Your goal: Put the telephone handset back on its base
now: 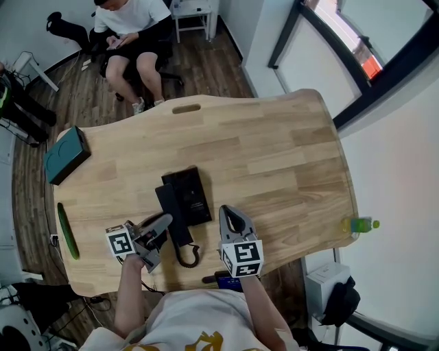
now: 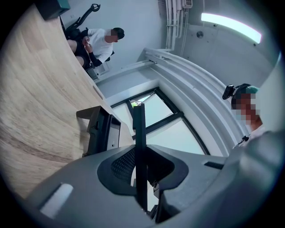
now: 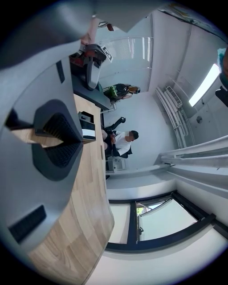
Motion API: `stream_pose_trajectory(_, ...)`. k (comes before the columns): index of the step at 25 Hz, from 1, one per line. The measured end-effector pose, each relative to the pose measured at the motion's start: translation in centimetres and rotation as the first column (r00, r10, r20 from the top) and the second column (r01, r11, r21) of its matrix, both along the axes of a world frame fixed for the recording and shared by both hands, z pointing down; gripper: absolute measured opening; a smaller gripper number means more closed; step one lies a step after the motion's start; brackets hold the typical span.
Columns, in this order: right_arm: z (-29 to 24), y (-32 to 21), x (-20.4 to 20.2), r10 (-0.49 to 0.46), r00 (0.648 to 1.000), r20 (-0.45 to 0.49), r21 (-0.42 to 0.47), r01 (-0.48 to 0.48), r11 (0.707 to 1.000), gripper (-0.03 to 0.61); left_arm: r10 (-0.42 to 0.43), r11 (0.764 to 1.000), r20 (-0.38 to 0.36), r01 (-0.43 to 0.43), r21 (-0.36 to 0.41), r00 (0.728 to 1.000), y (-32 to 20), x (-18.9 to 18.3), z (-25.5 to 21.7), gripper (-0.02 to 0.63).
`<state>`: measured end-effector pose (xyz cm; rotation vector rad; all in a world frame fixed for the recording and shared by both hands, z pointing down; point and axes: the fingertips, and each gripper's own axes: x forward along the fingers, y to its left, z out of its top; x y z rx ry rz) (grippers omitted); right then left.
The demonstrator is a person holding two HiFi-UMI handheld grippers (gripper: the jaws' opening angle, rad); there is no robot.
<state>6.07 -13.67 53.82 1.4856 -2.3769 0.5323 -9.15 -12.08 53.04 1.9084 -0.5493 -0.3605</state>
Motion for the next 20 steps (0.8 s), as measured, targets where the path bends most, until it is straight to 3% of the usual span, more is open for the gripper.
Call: stream_pose_trajectory(20, 2.6, -1.6, -0.2, -0.009, 1.000, 0.007, -0.058, 0.009, 0.998, 0.003, 0.006, 0.999, 0.007, -0.006, -0.051, 1.000, -2.1, -0.2, 3.5, 0.072)
